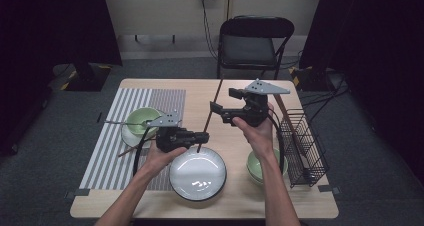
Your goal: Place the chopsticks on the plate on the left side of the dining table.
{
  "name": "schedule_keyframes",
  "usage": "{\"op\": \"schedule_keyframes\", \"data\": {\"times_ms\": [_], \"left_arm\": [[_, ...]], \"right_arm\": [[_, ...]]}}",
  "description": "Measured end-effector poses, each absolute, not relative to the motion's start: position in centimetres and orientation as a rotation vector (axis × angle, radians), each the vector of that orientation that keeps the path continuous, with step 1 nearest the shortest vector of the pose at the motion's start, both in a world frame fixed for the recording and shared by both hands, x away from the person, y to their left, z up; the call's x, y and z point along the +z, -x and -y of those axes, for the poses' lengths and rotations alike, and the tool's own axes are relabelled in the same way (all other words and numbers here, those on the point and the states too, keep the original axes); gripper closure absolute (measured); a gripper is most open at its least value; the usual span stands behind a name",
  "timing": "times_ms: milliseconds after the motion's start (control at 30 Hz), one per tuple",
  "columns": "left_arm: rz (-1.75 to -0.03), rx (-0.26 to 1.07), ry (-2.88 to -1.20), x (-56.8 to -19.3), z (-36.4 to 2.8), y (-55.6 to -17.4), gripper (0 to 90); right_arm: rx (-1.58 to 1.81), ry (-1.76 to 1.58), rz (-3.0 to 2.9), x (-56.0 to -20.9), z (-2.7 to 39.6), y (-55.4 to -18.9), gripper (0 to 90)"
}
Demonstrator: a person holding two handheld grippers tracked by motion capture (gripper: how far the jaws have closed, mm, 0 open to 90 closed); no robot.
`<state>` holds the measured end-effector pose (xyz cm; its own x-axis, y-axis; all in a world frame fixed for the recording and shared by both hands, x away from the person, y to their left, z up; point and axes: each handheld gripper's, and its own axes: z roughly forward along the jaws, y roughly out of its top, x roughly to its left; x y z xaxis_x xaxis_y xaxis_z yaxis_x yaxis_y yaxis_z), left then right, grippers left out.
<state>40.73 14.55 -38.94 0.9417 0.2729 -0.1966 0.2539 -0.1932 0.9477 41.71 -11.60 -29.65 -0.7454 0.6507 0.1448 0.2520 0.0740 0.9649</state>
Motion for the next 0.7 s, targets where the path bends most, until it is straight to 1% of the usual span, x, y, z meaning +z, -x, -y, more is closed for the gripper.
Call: {"op": "schedule_keyframes", "data": {"times_ms": [700], "left_arm": [[-0.408,0.036,-1.768,-38.7,-16.2,-40.7,84.0]], "right_arm": [[1.710,-0.916,-2.023,-30.0,11.5,-42.1,15.0]]}}
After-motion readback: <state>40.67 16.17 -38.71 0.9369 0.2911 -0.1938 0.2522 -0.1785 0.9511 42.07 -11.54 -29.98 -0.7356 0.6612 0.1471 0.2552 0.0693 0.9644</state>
